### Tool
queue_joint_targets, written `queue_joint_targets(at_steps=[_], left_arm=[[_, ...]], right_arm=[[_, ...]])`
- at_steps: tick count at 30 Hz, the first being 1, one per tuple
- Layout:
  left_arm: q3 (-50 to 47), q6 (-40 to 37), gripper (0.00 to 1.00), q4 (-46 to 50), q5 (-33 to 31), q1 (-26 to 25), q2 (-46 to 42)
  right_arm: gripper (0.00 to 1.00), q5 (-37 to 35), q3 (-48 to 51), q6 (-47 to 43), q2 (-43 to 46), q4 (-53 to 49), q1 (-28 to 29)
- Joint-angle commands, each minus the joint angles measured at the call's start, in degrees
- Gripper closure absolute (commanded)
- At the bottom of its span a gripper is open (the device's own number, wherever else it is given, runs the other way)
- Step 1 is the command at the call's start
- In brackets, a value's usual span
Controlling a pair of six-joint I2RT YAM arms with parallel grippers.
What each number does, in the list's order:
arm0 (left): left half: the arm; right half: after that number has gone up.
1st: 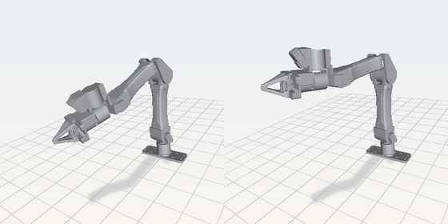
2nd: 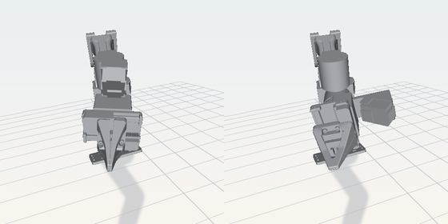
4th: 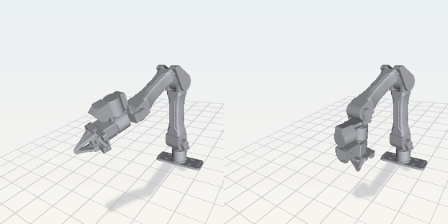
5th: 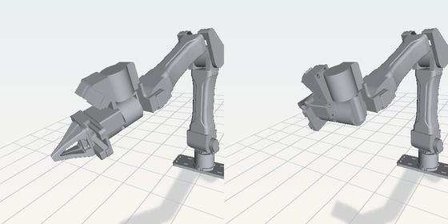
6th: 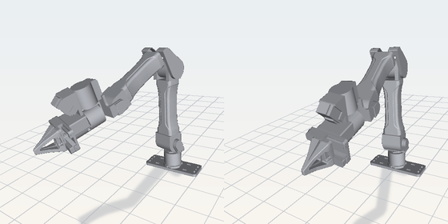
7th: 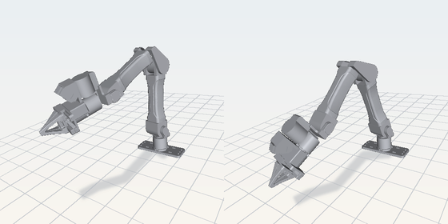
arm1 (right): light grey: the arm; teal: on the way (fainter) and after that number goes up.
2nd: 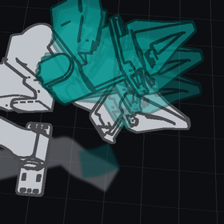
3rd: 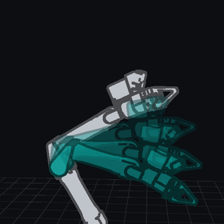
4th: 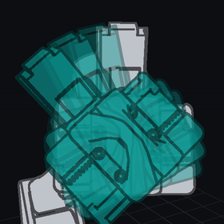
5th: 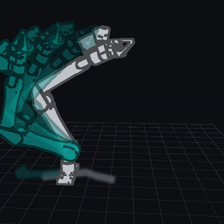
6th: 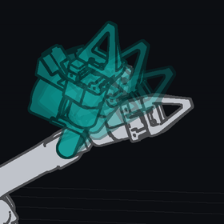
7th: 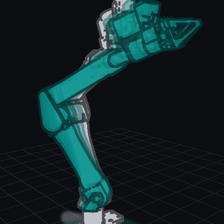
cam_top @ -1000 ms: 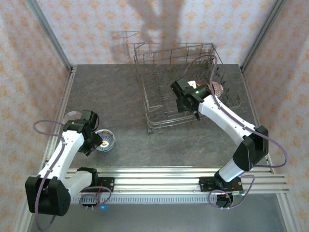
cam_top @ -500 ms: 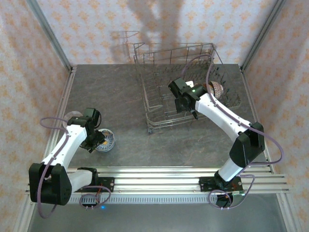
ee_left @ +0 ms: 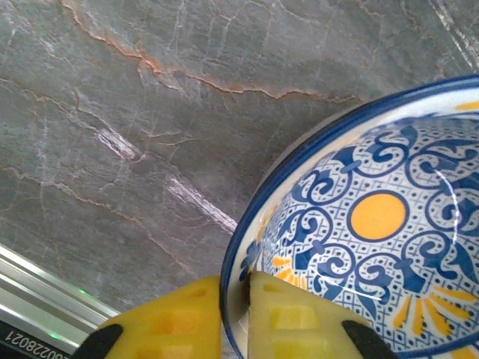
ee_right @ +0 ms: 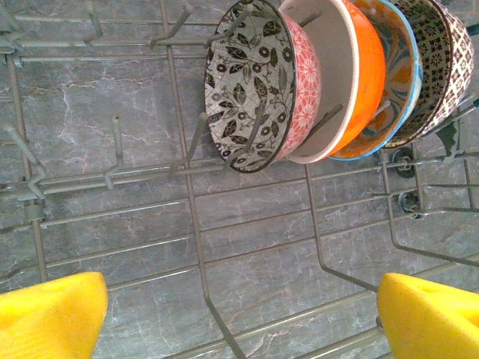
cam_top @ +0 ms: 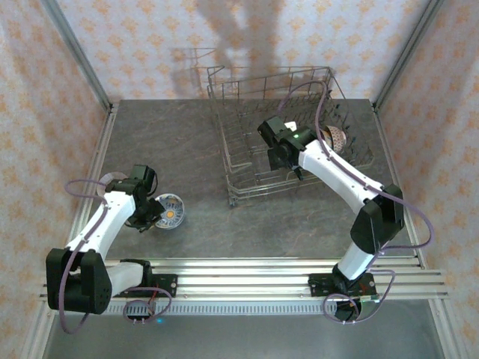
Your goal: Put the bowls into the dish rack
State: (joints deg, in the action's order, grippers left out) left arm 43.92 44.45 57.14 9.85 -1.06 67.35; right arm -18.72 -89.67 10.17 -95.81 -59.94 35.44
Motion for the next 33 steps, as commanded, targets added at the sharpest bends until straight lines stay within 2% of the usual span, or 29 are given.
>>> queue_joint_targets(at_steps=[1, 9, 33], left_arm=[[2.3, -1.8, 0.92, -1.4, 1.2, 0.4, 0.9], [6.1, -4.1, 0.95, 2.0, 0.8, 0.4, -0.2], [8.7, -6.1, 0.92, 5.6, -0.5, 0.4, -0.1]], right_arm=[[0.08, -0.4, -2.4, -0.5, -0.4, -0.9, 0.0], [0.08, -0.4, -3.3, -0.1, -0.4, -1.4, 0.0], [0.08, 0.9, -4.2, 1.2, -1.6, -1.3, 0.0]])
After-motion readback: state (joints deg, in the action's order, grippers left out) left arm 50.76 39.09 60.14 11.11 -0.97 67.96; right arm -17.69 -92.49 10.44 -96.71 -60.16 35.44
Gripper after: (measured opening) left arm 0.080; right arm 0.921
